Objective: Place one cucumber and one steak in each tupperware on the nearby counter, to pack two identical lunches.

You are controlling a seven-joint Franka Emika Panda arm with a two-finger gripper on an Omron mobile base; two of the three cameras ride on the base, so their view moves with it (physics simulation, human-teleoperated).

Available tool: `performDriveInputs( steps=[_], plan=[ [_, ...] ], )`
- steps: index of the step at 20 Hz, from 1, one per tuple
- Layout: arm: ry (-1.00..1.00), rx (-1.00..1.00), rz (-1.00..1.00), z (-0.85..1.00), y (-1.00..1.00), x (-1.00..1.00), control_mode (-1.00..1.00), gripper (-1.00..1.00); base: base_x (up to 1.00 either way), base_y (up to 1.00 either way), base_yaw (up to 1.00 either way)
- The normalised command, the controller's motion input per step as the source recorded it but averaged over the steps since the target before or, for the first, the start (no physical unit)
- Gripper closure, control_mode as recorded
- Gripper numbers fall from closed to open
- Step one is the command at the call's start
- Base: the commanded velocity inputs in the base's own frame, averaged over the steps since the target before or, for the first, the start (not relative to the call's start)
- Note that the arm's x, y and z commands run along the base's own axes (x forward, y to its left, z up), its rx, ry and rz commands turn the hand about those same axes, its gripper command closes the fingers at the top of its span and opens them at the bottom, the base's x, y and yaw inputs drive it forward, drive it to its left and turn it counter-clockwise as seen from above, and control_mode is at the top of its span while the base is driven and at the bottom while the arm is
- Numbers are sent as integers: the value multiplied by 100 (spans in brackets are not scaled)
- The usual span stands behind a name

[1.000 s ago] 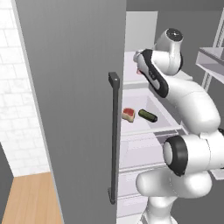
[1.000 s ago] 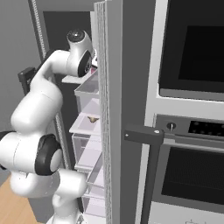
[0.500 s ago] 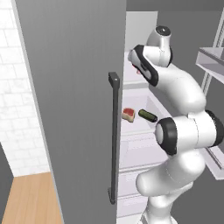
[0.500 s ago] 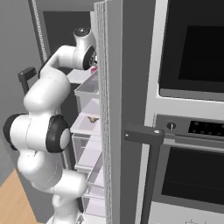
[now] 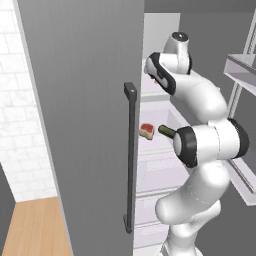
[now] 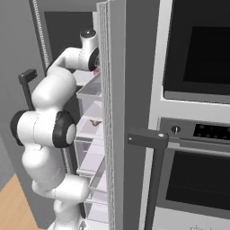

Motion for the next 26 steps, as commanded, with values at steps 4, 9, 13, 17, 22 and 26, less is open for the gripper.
performDriveInputs(
  steps=[4, 9, 13, 17, 22, 26],
  plan=[
    [1, 0, 0, -43, 0, 21, -100, 100, 0, 0, 0],
    [0, 0, 0, -8, 0, 5, -100, 100, 0, 0, 0],
    [-7, 0, 0, -2, -13, -61, -100, 100, 0, 0, 0],
    [-36, 4, 2, -25, -26, -100, -100, 100, 0, 0, 0],
    [-57, 3, 0, 4, -6, -100, -100, 100, 0, 0, 0],
    [-44, 0, 0, 49, 0, -100, -100, 100, 0, 0, 0]
  ],
)
